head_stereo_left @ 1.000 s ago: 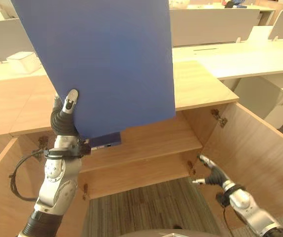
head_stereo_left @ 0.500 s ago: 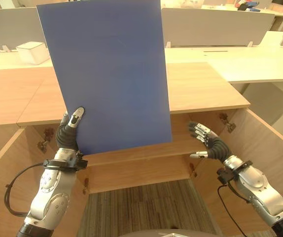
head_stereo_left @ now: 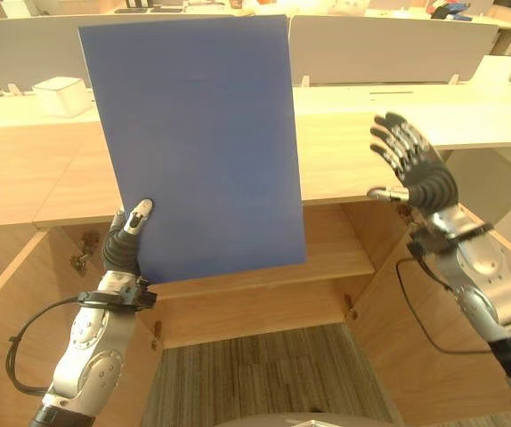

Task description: Put the empty folder in the office cabinet

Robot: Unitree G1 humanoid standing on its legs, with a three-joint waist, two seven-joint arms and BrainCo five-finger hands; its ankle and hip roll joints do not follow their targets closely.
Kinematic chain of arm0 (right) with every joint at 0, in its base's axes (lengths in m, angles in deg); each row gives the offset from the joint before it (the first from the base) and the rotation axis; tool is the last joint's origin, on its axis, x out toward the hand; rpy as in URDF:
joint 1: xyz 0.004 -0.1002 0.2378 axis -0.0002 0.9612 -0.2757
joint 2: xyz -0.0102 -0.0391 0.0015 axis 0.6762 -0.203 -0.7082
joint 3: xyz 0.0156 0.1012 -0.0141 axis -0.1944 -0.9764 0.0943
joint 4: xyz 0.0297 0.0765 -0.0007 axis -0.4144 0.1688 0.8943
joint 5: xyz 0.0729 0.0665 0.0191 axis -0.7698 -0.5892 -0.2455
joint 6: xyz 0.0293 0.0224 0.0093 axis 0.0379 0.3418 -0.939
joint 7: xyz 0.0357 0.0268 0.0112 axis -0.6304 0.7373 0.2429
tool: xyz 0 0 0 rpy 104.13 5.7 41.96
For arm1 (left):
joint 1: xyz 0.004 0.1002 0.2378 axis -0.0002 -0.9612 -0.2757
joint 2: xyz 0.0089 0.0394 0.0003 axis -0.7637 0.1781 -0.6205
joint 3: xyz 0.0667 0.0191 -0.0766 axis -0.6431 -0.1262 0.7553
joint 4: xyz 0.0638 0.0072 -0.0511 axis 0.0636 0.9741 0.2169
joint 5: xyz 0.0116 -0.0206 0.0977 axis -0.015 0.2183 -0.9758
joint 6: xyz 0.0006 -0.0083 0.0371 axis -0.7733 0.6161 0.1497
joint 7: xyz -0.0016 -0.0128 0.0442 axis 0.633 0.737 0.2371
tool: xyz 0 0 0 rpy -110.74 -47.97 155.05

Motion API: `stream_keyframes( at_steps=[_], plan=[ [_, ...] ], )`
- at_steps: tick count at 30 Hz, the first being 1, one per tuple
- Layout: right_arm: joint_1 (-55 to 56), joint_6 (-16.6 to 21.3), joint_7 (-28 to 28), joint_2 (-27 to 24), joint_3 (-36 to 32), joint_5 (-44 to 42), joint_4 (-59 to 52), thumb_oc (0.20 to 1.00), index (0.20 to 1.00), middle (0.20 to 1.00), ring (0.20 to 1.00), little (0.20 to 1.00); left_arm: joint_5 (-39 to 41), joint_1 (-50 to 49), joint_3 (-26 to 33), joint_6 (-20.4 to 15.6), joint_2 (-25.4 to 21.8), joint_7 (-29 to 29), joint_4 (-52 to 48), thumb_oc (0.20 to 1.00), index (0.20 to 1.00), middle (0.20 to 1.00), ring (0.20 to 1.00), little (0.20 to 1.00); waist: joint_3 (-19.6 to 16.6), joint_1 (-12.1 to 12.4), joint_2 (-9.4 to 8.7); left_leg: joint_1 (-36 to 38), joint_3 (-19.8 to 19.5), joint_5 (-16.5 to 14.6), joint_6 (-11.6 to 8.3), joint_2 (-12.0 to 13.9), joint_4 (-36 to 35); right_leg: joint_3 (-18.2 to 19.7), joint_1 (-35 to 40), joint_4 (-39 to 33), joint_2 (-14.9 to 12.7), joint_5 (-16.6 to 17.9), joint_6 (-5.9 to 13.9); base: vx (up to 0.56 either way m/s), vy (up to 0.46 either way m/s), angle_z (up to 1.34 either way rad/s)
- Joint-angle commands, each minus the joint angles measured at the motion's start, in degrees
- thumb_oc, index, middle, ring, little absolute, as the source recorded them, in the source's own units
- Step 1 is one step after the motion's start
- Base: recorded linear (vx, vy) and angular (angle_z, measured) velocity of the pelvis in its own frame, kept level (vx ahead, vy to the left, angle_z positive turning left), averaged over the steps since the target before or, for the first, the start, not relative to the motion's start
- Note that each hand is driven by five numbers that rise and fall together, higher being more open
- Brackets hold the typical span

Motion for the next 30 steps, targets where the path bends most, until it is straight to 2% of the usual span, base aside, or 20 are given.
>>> stream_keyframes(
  at_steps=[1, 5, 7, 8, 11, 12, 17, 30],
  plan=[
    [-1.1, 1.3, -1.3, -3.8, 2.7, -7.6, -1.2, 1.0, 1.0, 1.0, 1.0, 1.0, -1.1, 4.2, -0.9, -2.8, -6.4, 2.0, -1.4, 0.2, 0.2, 0.2, 0.2, 0.2, -1.9, 0.9, -2.24, 0.0, -1.7, -2.9, -0.27, 2.8, -0.5, -1.2, 0.0, 0.9, -6.7, 0.7, 4.78, 0.0, 0.0, 0.0],
    [-6.7, -1.2, -4.2, -9.2, 9.7, -15.2, -1.0, 1.0, 1.0, 1.0, 1.0, 1.0, -0.9, 5.1, -3.0, -3.0, -9.0, 2.7, -2.2, 0.2, 0.2, 0.2, 0.2, 0.2, -2.0, 1.1, -2.77, -0.1, -1.6, -2.6, -0.63, 2.9, -0.5, -1.1, -0.3, 0.9, -6.6, 0.9, 4.86, 0.0, 0.0, 0.0],
    [-6.9, -1.1, -4.2, -9.3, 9.9, -15.2, -0.9, 1.0, 1.0, 1.0, 1.0, 1.0, -0.9, 5.1, -2.9, -3.0, -8.9, 2.7, -2.2, 0.2, 0.2, 0.2, 0.2, 0.2, -2.0, 1.0, -2.7, -0.1, -1.6, -2.6, -0.63, 2.9, -0.5, -1.1, -0.3, 0.9, -6.6, 0.9, 4.85, 0.0, 0.0, 0.0],
    [-9.3, -2.4, -4.7, -10.9, 13.0, -17.6, -0.2, 1.0, 1.0, 1.0, 1.0, 1.0, -1.0, 5.5, -3.9, -3.2, -10.0, 2.7, -2.6, 0.2, 0.2, 0.2, 0.2, 0.2, -2.1, 1.1, -2.91, -0.1, -1.5, -2.4, -0.77, 3.0, -0.5, -1.1, -0.3, 0.9, -6.6, 0.9, 4.85, 0.0, 0.0, 0.0],
    [-10.5, -2.9, -5.0, -11.5, 14.6, -18.6, 0.3, 1.0, 1.0, 1.0, 1.0, 1.0, -1.1, 5.7, -4.2, -3.3, -10.6, 2.7, -2.9, 0.2, 0.2, 0.2, 0.2, 0.2, -2.1, 1.1, -2.86, -0.1, -1.5, -2.4, -0.82, 3.0, -0.5, -1.1, -0.3, 0.9, -6.5, 0.9, 4.85, -0.01, 0.002, -0.04],
    [-13.4, -4.3, -5.5, -12.3, 18.2, -20.9, 1.2, 1.0, 1.0, 1.0, 1.0, 1.0, -1.6, 6.4, -4.9, -3.6, -11.9, 2.7, -3.4, 0.2, 0.2, 0.2, 0.2, 0.2, -2.1, 1.2, -2.93, -0.1, -1.4, -2.3, -0.98, 3.0, -0.5, -1.0, -0.4, 0.9, -6.4, 0.9, 4.82, -0.03, 0.006, -0.04],
    [-16.3, -5.2, -5.1, -11.4, 20.5, -22.3, 2.3, 1.0, 1.0, 1.0, 1.0, 1.0, -2.0, 7.6, -5.8, -3.9, -12.4, 2.4, -3.7, 0.2, 0.2, 0.2, 0.2, 0.2, -2.1, 1.3, -2.82, -0.3, -1.4, -2.2, -1.1, 3.1, -0.5, -1.0, -0.5, 0.9, -6.5, 1.0, 4.84, -0.01, 0.002, -0.02],
    [-19.8, -9.0, -2.2, -1.2, 24.4, -23.1, 8.4, 1.0, 1.0, 1.0, 1.0, 1.0, -5.6, 10.8, -6.8, -4.0, -11.1, 0.1, -4.4, 0.2, 0.2, 0.2, 0.2, 0.2, -2.0, 1.7, -2.46, -0.6, -1.6, -2.1, -0.94, 3.0, -0.5, -1.1, -0.5, 0.9, -6.4, 1.0, 4.56, 0.0, 0.0, 0.0]
  ],
)
